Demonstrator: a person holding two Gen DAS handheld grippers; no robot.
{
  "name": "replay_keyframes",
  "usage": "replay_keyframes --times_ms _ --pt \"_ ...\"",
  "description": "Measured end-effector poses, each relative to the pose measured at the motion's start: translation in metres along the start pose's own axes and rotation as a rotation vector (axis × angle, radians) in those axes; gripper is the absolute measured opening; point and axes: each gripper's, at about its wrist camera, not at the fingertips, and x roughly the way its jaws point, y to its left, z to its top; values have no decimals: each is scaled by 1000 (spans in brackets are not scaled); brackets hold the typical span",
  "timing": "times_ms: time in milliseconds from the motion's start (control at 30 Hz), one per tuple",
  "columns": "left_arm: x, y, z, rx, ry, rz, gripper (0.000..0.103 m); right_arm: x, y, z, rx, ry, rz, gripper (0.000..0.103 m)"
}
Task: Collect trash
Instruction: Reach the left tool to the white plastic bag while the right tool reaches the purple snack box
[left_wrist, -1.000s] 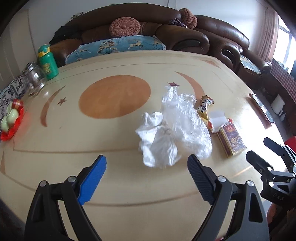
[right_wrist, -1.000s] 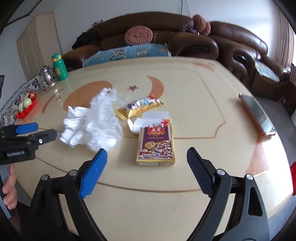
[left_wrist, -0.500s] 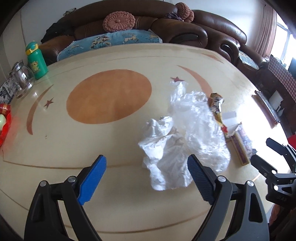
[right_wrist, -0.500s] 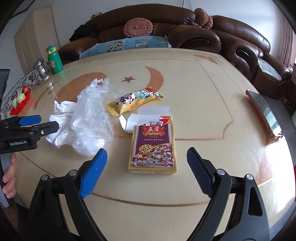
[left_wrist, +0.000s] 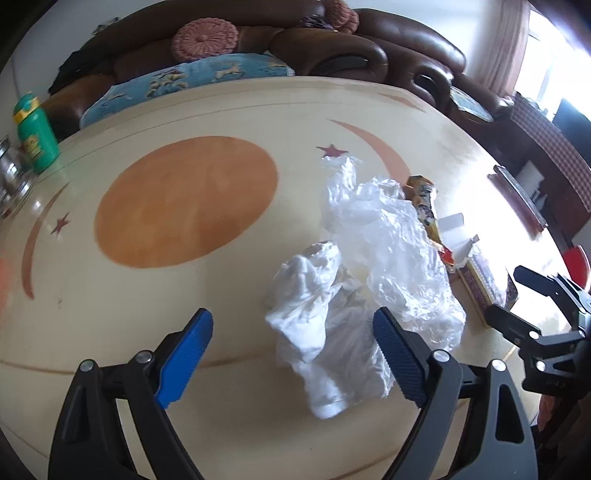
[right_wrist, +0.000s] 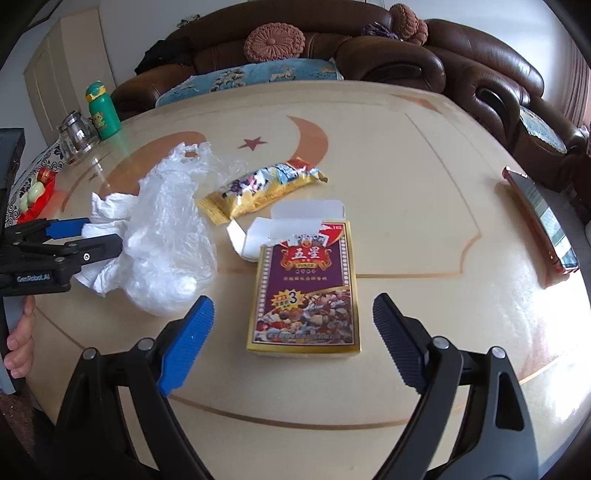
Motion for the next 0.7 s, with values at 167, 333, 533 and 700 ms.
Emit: replay_keyframes --times_ms 167,333,533,700 --pt "2 2 1 5 -4 -10 80 9 -1 -1 7 23 4 86" --pt "4 5 -2 7 -1 -42 67 12 -3 0 13 24 3 86" --pt "7 4 -2 12 5 -82 60 16 -1 1 3 29 -7 86" --pt "11 4 -2 1 18 -102 60 18 0 -1 -5 24 -23 86"
